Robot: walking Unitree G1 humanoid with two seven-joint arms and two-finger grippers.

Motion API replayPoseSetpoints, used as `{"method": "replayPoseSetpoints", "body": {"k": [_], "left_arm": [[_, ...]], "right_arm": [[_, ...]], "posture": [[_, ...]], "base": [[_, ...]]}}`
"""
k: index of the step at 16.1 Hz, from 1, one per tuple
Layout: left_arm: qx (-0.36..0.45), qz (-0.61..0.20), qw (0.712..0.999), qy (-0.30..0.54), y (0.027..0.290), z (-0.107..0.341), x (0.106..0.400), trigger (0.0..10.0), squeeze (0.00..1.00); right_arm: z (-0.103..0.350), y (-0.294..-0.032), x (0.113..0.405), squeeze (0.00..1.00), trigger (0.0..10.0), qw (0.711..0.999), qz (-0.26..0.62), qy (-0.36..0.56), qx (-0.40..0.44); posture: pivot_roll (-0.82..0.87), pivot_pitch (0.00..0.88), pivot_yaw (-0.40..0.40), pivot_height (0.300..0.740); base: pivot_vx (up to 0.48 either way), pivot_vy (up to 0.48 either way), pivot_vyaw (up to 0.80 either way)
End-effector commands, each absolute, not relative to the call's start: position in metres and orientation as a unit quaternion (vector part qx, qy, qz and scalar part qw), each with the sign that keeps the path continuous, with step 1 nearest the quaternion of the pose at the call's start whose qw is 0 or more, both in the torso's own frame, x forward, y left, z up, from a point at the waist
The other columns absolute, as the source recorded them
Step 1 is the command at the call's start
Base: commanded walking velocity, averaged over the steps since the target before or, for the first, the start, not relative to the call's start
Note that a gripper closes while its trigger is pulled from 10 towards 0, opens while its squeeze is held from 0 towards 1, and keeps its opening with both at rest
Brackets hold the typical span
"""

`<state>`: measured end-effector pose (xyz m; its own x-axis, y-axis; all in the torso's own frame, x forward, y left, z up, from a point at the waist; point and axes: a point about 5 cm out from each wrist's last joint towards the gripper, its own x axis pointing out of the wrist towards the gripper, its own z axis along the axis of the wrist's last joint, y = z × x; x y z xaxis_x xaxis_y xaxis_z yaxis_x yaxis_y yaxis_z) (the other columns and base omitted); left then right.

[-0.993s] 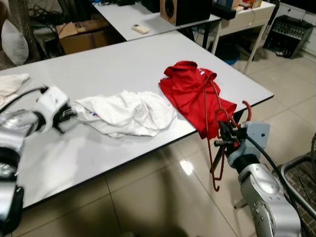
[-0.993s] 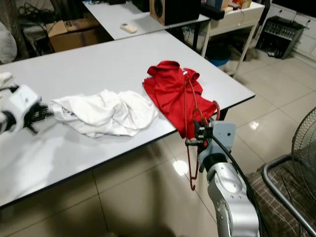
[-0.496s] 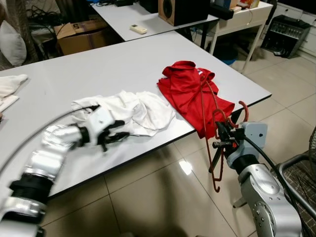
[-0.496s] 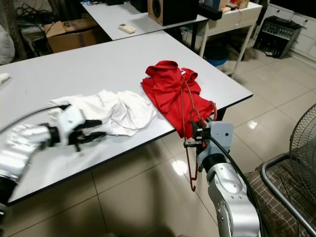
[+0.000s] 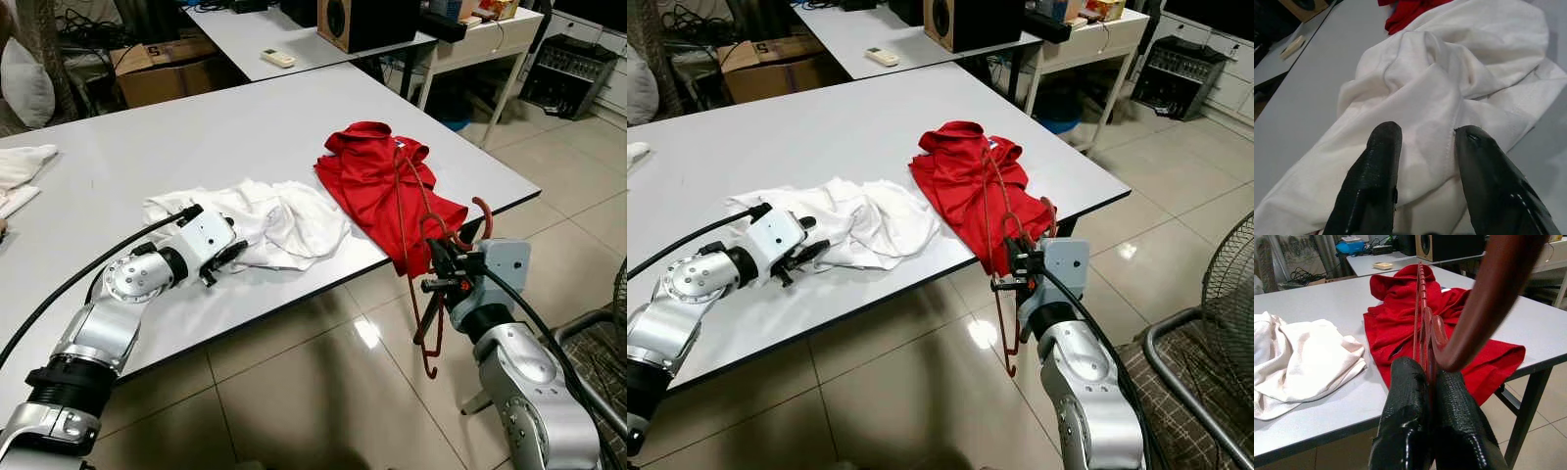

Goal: Hang hanger

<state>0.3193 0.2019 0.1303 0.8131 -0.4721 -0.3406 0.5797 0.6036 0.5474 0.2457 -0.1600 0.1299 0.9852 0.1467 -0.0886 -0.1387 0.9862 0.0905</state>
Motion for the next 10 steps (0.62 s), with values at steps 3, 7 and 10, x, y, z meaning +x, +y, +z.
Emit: {"method": "replayPoseSetpoints", "body": {"k": [3,7,10], "left_arm": [[0.348,-0.299,0.884,0.088,0.198,0.125,0.317,2.7,0.0],[0.364,-0.304,0.873,0.111,0.197,0.114,0.315,3.3,0.0],[0.372,-0.302,0.87,0.119,0.198,0.112,0.316,3.7,0.0]], "right_arm": [[0.132,-0.16,0.247,0.0,10.0,0.995,0.074,0.045,0.04],[0.132,-0.16,0.247,0.0,10.0,0.996,0.072,0.045,0.041],[0.132,-0.161,0.247,0.0,10.0,0.996,0.072,0.045,0.04]], "posture": [[-0.1,0.0,0.029,0.74],[-0.11,0.0,0.032,0.74],[-0.11,0.0,0.032,0.74]], "base": [[0.0,0.0,0.0],[0.0,0.0,0.0],[0.0,0.0,0.0]]}}
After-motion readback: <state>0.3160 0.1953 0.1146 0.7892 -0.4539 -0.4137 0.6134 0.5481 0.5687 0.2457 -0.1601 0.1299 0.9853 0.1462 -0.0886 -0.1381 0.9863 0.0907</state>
